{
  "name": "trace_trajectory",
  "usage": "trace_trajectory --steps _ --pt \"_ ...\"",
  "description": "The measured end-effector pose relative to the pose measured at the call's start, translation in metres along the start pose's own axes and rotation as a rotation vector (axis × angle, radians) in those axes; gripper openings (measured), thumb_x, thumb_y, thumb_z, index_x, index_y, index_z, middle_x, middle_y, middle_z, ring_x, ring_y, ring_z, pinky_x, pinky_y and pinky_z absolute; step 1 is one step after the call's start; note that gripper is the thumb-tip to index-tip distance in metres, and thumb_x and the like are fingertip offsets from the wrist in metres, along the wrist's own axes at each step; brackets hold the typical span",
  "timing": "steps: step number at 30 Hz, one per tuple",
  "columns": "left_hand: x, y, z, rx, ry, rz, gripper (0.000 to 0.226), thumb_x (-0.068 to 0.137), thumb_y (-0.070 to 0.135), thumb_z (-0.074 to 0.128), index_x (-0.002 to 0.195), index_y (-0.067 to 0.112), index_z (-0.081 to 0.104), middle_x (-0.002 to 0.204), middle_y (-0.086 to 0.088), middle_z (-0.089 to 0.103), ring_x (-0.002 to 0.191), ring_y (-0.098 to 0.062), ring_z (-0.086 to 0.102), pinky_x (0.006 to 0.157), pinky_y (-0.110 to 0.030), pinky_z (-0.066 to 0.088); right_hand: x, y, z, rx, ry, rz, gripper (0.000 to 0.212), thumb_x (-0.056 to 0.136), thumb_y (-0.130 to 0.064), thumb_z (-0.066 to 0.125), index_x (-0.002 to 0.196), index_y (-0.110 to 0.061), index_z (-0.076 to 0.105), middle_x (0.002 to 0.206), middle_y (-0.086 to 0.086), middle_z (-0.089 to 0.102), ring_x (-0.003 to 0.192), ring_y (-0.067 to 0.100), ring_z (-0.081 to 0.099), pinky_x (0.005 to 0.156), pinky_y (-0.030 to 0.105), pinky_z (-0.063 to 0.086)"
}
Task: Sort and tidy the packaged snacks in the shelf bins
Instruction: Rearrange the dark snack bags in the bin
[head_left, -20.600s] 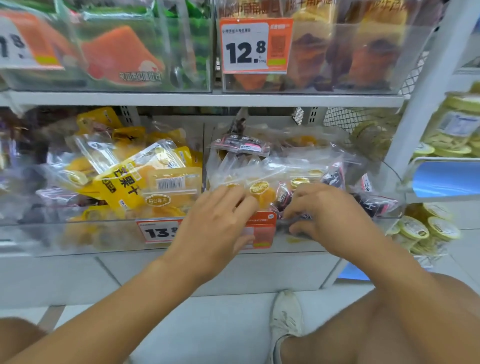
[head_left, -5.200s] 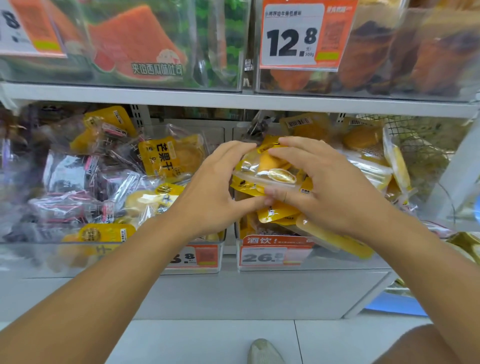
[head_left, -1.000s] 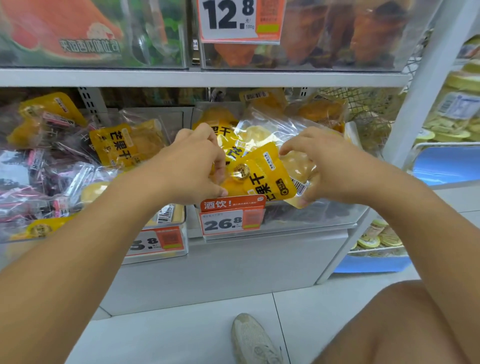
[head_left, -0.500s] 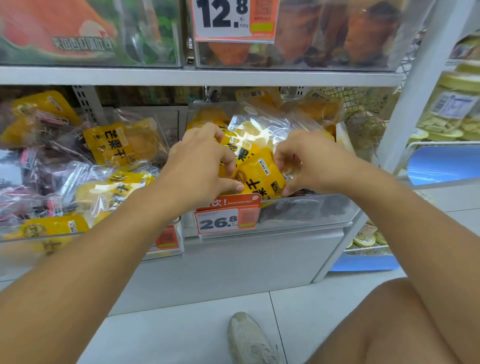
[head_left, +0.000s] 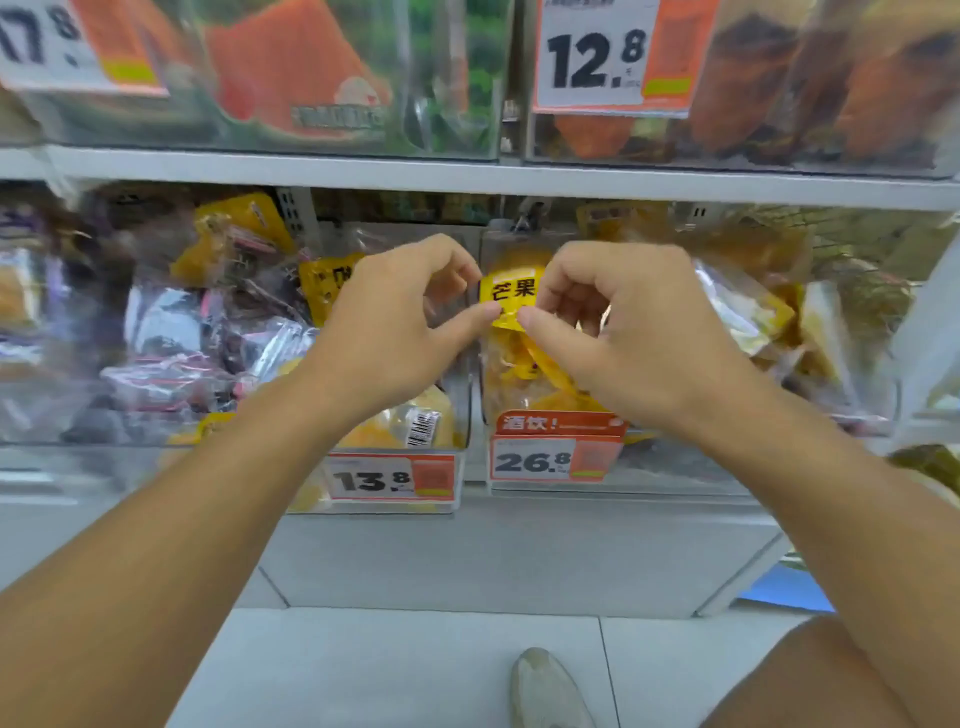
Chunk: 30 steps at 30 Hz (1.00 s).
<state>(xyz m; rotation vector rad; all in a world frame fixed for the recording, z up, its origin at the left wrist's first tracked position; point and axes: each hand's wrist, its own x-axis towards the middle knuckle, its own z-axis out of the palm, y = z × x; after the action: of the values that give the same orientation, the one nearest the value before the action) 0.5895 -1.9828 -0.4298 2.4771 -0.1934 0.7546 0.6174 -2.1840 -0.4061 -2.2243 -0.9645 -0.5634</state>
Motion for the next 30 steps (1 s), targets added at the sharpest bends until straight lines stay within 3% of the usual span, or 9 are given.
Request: trace_trajectory --steps 2,7,11,13,16,21,23,26,30 --pt "-0.009 -0.036 -0.024 0.142 0.015 -0.118 0.028 0.085 0.049 0.072 0.098 0.024 0.068 0.09 0.008 0.07 0.085 -0.014 0.067 0.079 -0.038 0.055 0.012 -0.021 0.031 -0.073 -0.211 -0.038 0.009 0.089 -0.032 0.065 0.091 -0.024 0.065 0.083 -0.007 0.063 0.078 0.012 0.058 0.072 0.036 0.051" --pt "-0.061 -0.131 -0.078 0.45 -0.054 -0.555 0.074 0.075 0.072 0.065 0.126 0.018 0.059 0.13 -0.006 0.054 0.12 -0.033 0.053 0.096 -0.046 0.047 0.074 -0.064 0.122 -0.19 -0.66 -0.036 0.084 0.082 -0.057 0.069 0.151 -0.027 0.032 0.148 0.005 0.037 0.134 0.032 0.042 0.106 0.049 0.042" --pt "-0.073 -0.146 -0.085 0.373 -0.119 -0.543 0.095 0.063 0.083 0.044 0.14 0.026 0.05 0.143 0.003 0.041 0.126 -0.031 0.046 0.102 -0.05 0.045 0.118 -0.085 0.18 -0.325 -0.933 0.013 0.116 0.069 -0.077 0.068 0.158 -0.038 0.005 0.163 0.004 0.011 0.146 0.036 0.021 0.113 0.053 0.034" --pt "-0.075 -0.153 -0.09 0.371 -0.155 -0.502 0.088 0.063 0.071 0.05 0.141 0.03 0.05 0.147 0.005 0.039 0.127 -0.03 0.045 0.103 -0.049 0.045 0.125 -0.096 0.196 -0.446 -0.931 -0.058 0.106 0.066 -0.076 0.071 0.152 -0.034 0.028 0.151 0.008 0.025 0.131 0.036 0.038 0.103 0.05 0.044" --pt "-0.077 -0.163 -0.094 0.344 -0.106 -0.45 0.061 0.064 0.055 0.056 0.118 0.029 0.066 0.132 0.006 0.049 0.113 -0.031 0.051 0.095 -0.04 0.046 0.121 -0.101 0.211 -0.575 -0.916 -0.145 0.06 0.072 -0.07 0.072 0.104 -0.02 0.063 0.106 0.002 0.052 0.09 0.027 0.053 0.071 0.036 0.048" --pt "-0.075 -0.164 -0.096 0.341 -0.127 -0.46 0.039 0.075 0.051 0.071 0.109 0.031 0.065 0.111 0.006 0.045 0.106 -0.023 0.05 0.088 -0.041 0.048 0.118 -0.092 0.186 -0.631 -1.025 -0.004 0.06 0.085 -0.066 0.062 0.059 -0.013 0.051 0.061 0.001 0.049 0.06 0.019 0.049 0.056 0.03 0.04" --pt "-0.075 -0.165 -0.096 0.359 -0.132 -0.453 0.042 0.075 0.055 0.069 0.108 0.03 0.062 0.106 0.007 0.043 0.105 -0.022 0.051 0.087 -0.042 0.049 0.131 -0.098 0.178 -0.579 -0.961 -0.049 0.059 0.086 -0.064 0.063 0.063 -0.01 0.06 0.061 0.003 0.055 0.063 0.021 0.054 0.062 0.034 0.048" --pt "-0.074 -0.167 -0.096 0.43 -0.051 -0.426 0.063 0.077 0.074 0.055 0.116 0.025 0.059 0.12 0.002 0.045 0.115 -0.023 0.044 0.092 -0.04 0.047 0.164 -0.107 0.196 -0.37 -0.539 -0.146 0.04 0.082 -0.059 0.069 0.09 -0.019 0.07 0.077 -0.002 0.066 0.079 0.021 0.064 0.068 0.035 0.053" --pt "-0.069 -0.167 -0.097 0.504 -0.013 -0.431 0.075 0.085 0.074 0.03 0.129 0.017 0.051 0.125 -0.003 0.05 0.123 -0.024 0.042 0.103 -0.037 0.04 0.198 -0.107 0.24 -0.198 -0.332 -0.054 0.069 0.081 -0.053 0.07 0.139 -0.03 0.041 0.126 0.001 0.06 0.115 0.03 0.056 0.09 0.037 0.048"
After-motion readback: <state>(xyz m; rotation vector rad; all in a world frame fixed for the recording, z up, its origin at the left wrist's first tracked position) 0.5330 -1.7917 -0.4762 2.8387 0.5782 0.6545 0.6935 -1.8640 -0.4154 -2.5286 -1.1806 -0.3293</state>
